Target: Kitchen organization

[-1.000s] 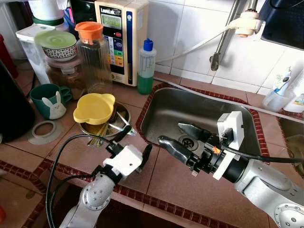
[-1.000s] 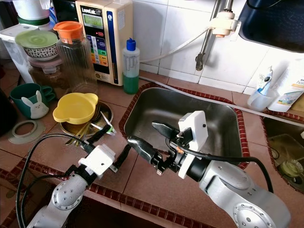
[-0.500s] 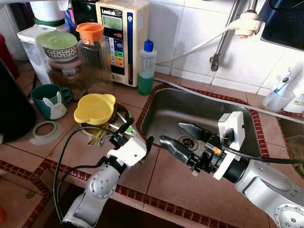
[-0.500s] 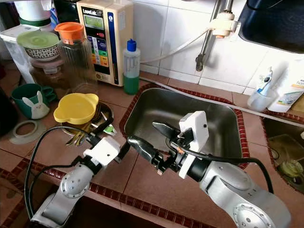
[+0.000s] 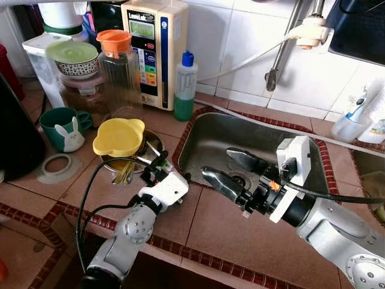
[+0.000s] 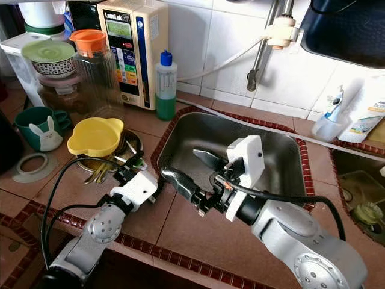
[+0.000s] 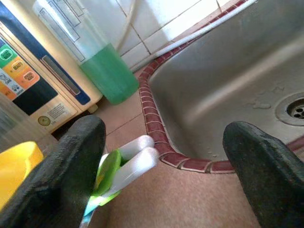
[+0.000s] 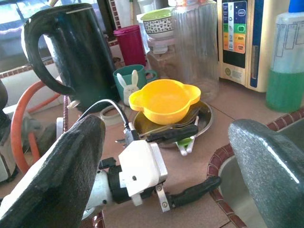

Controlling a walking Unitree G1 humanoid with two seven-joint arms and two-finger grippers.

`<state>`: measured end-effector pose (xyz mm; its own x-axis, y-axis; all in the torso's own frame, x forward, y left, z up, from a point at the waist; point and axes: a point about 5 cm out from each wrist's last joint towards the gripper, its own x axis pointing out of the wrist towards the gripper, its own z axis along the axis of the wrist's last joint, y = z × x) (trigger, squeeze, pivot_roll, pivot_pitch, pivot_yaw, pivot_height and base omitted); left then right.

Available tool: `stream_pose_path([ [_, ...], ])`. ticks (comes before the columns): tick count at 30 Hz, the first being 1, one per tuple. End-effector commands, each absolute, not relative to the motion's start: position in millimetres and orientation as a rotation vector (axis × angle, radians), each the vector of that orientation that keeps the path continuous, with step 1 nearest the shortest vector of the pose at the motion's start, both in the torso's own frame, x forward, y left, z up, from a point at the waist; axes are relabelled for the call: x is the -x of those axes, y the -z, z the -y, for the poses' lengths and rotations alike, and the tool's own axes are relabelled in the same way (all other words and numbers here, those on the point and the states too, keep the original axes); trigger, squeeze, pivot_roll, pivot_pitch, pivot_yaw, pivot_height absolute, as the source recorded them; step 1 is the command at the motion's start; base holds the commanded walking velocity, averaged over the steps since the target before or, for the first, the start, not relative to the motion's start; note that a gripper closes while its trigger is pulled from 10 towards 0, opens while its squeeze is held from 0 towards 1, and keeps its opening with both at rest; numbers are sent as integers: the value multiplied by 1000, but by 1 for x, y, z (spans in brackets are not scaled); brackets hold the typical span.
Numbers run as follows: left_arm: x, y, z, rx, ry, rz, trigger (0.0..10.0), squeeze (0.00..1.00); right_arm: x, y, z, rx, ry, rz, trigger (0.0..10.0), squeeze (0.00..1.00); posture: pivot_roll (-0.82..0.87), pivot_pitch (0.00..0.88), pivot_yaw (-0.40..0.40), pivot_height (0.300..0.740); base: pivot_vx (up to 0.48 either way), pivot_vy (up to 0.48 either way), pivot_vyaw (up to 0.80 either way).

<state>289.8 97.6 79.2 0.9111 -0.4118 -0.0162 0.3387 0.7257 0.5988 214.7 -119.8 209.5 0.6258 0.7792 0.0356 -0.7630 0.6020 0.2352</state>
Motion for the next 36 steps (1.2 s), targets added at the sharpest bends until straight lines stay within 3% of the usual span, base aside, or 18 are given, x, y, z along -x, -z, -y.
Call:
stream_pose_path([
  [1,-291,-73,-99,-636,413,87,0,0,-216,-212,122,-227,-878,-66,10000,0,14,0,-62,740,0,0,0],
  [36,-302,-86,-94,-617,409,184,0,0,-218,-211,120,-235,-859,-55,10000,0,18,0,-41,740,0,0,0],
])
